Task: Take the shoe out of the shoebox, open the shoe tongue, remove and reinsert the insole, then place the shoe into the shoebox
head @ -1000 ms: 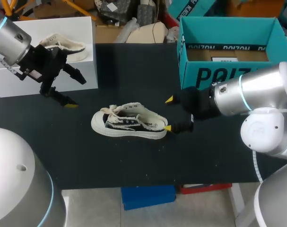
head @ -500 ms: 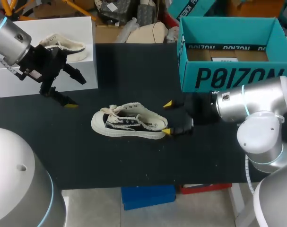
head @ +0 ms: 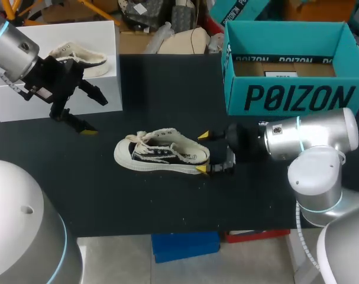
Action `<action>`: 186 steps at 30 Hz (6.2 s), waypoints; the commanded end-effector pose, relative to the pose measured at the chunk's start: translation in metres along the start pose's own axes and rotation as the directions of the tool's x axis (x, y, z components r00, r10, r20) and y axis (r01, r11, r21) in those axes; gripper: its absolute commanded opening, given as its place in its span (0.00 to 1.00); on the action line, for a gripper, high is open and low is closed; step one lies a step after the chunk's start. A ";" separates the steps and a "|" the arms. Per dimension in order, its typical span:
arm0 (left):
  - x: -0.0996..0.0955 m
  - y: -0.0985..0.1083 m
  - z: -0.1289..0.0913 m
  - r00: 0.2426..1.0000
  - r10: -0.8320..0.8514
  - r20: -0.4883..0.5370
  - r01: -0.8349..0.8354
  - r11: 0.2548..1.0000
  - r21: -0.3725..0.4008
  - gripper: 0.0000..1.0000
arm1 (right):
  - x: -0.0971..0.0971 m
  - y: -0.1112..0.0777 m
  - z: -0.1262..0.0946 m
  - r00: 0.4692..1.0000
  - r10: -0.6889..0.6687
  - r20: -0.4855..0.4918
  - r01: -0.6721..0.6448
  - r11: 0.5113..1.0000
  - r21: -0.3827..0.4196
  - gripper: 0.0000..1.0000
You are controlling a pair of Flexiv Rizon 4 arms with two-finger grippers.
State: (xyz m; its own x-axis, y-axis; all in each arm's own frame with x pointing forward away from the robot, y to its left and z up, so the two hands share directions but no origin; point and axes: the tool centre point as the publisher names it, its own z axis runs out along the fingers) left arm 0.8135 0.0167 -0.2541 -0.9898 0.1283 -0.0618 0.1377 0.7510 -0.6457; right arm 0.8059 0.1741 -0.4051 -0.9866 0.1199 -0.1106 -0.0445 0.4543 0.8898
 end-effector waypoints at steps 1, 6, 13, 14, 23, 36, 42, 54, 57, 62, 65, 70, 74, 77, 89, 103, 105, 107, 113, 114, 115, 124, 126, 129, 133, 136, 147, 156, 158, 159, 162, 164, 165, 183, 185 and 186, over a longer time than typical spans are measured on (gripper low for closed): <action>0.000 0.000 0.001 1.000 0.002 0.003 -0.002 1.000 0.000 1.00 | -0.001 -0.004 0.013 1.000 0.002 0.005 -0.002 1.000 -0.015 1.00; 0.000 0.000 0.001 1.000 0.002 0.003 -0.002 1.000 0.000 1.00 | 0.000 -0.007 0.022 1.000 0.008 -0.001 -0.008 1.000 -0.029 1.00; 0.000 0.000 0.001 1.000 0.002 0.003 -0.002 1.000 0.000 1.00 | 0.001 -0.011 0.026 1.000 0.022 -0.002 -0.022 0.999 -0.035 1.00; 0.000 0.000 0.001 1.000 0.002 0.003 -0.002 1.000 0.000 1.00 | 0.001 -0.012 0.026 1.000 0.024 -0.001 -0.024 0.999 -0.035 1.00; 0.000 0.000 0.001 1.000 0.002 0.003 -0.002 1.000 0.000 1.00 | 0.002 -0.015 0.028 0.999 0.044 0.002 -0.044 0.998 -0.035 1.00; 0.000 0.000 0.001 1.000 0.002 0.003 -0.002 1.000 0.000 1.00 | -0.001 -0.018 0.033 0.998 0.057 -0.007 -0.057 0.998 -0.025 1.00; 0.000 0.000 0.001 1.000 0.002 0.003 -0.002 1.000 0.000 1.00 | -0.003 -0.018 0.034 0.998 0.061 -0.004 -0.061 0.998 -0.021 0.00; -0.005 -0.011 -0.002 0.999 0.006 0.050 0.003 0.985 -0.173 1.00 | -0.003 -0.018 0.034 0.998 0.061 -0.004 -0.061 0.998 -0.021 0.00; -0.005 -0.023 0.002 0.995 -0.087 0.045 0.095 0.965 -0.243 1.00 | -0.003 -0.018 0.034 0.998 0.061 -0.004 -0.061 0.998 -0.021 0.00; -0.004 -0.037 0.017 0.965 -0.244 0.095 0.262 0.912 -0.315 1.00 | -0.003 -0.018 0.034 0.998 0.061 -0.004 -0.061 0.998 -0.021 0.00; -0.005 -0.041 0.029 0.931 -0.338 0.135 0.364 0.867 -0.342 1.00 | -0.003 -0.018 0.034 0.998 0.061 -0.004 -0.061 0.998 -0.021 0.00; -0.005 -0.049 0.039 0.891 -0.428 0.151 0.453 0.827 -0.333 1.00 | -0.003 -0.018 0.034 0.998 0.061 -0.004 -0.061 0.998 -0.021 0.00; -0.005 -0.049 0.039 0.891 -0.428 0.151 0.453 0.827 -0.333 1.00 | -0.003 -0.018 0.034 0.998 0.061 -0.004 -0.061 0.998 -0.021 0.00; -0.005 -0.049 0.039 0.891 -0.428 0.151 0.453 0.827 -0.333 1.00 | -0.003 -0.018 0.034 0.998 0.061 -0.004 -0.061 0.998 -0.021 0.00; -0.015 -0.053 0.051 0.721 -0.579 0.381 0.692 0.566 -0.448 1.00 | -0.003 -0.018 0.034 0.998 0.061 -0.004 -0.061 0.998 -0.021 0.00; -0.032 -0.043 0.067 0.149 -0.693 0.705 0.977 -0.007 -0.213 1.00 | -0.003 -0.018 0.034 0.998 0.061 -0.004 -0.061 0.998 -0.021 0.00; -0.032 -0.043 0.067 0.149 -0.693 0.705 0.977 -0.007 -0.213 1.00 | -0.003 -0.018 0.034 0.998 0.061 -0.004 -0.061 0.998 -0.021 0.00; -0.032 -0.043 0.067 0.149 -0.693 0.705 0.977 -0.007 -0.213 1.00 | -0.003 -0.018 0.034 0.998 0.061 -0.004 -0.061 0.998 -0.021 0.00; -0.032 -0.043 0.067 0.149 -0.693 0.705 0.977 -0.007 -0.213 1.00 | -0.003 -0.018 0.034 0.998 0.061 -0.004 -0.061 0.998 -0.021 0.00; -0.032 -0.043 0.067 0.149 -0.693 0.705 0.977 -0.007 -0.213 1.00 | -0.003 -0.018 0.034 0.998 0.061 -0.004 -0.061 0.998 -0.021 0.00; -0.032 -0.043 0.067 0.149 -0.693 0.705 0.977 -0.007 -0.213 1.00 | -0.003 -0.018 0.034 0.998 0.061 -0.004 -0.061 0.998 -0.021 0.00; -0.022 -0.078 0.093 0.083 -0.648 0.757 0.996 0.021 -0.092 1.00 | -0.003 -0.018 0.034 0.998 0.061 -0.004 -0.061 0.998 -0.021 0.00; -0.020 -0.086 0.103 0.100 -0.623 0.776 0.995 0.038 -0.097 1.00 | -0.003 -0.018 0.034 0.998 0.061 -0.004 -0.061 0.998 -0.021 0.00; -0.016 -0.095 0.117 0.140 -0.592 0.794 0.990 0.073 -0.120 1.00 | -0.003 -0.018 0.034 0.998 0.061 -0.004 -0.061 0.998 -0.021 0.00; -0.015 -0.101 0.132 0.158 -0.564 0.811 0.987 0.072 -0.142 1.00 | -0.003 -0.018 0.034 0.998 0.061 -0.004 -0.061 0.998 -0.021 0.00; -0.015 -0.103 0.140 0.140 -0.539 0.830 0.990 0.053 -0.133 1.00 | -0.003 -0.018 0.034 0.998 0.061 -0.004 -0.061 0.998 -0.021 0.00; -0.010 -0.084 0.175 0.114 -0.460 0.881 0.992 0.001 -0.128 1.00 | -0.003 -0.018 0.034 0.998 0.061 -0.004 -0.061 0.998 -0.021 0.00; -0.007 -0.067 0.190 0.131 -0.380 0.916 0.989 -0.013 -0.147 1.00 | -0.003 -0.018 0.034 0.998 0.061 -0.004 -0.061 0.998 -0.021 0.00; -0.006 -0.063 0.192 0.136 -0.360 0.923 0.988 -0.013 -0.151 1.00 | -0.003 -0.018 0.034 0.998 0.061 -0.004 -0.061 0.998 -0.021 0.00; -0.005 -0.061 0.192 0.136 -0.358 0.924 0.988 -0.017 -0.152 1.00 | -0.003 -0.018 0.034 0.998 0.061 -0.004 -0.061 0.998 -0.021 0.00; -0.005 -0.054 0.192 0.133 -0.343 0.930 0.988 -0.024 -0.150 1.00 | -0.003 -0.018 0.034 0.998 0.061 -0.004 -0.061 0.998 -0.021 0.00; -0.005 -0.052 0.192 0.131 -0.334 0.933 0.988 -0.027 -0.149 1.00 | -0.003 -0.018 0.034 0.998 0.061 -0.004 -0.061 0.998 -0.021 0.00; -0.004 -0.051 0.191 0.130 -0.330 0.935 0.989 -0.029 -0.148 1.00 | -0.003 -0.018 0.034 0.998 0.061 -0.004 -0.061 0.998 -0.021 0.00; -0.007 -0.034 0.174 0.205 -0.268 0.941 0.978 0.082 -0.190 0.17 | -0.003 -0.018 0.034 0.998 0.061 -0.004 -0.061 0.998 -0.021 0.00; -0.007 -0.033 0.174 0.205 -0.264 0.942 0.978 0.083 -0.190 0.00 | -0.003 -0.018 0.034 0.998 0.061 -0.004 -0.061 0.998 -0.021 0.00; -0.007 -0.034 0.173 0.206 -0.264 0.942 0.978 0.087 -0.189 0.00 | -0.003 -0.018 0.034 0.998 0.061 -0.004 -0.061 0.998 -0.021 0.00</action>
State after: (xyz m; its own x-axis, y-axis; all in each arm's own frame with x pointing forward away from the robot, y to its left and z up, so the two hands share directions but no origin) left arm 0.8116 -0.1234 -0.3646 -0.2742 -0.7813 -0.5608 -0.9505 0.3089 0.0344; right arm 0.8138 0.1943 -0.4353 -0.9883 0.1423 -0.0557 0.0104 0.4266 0.9044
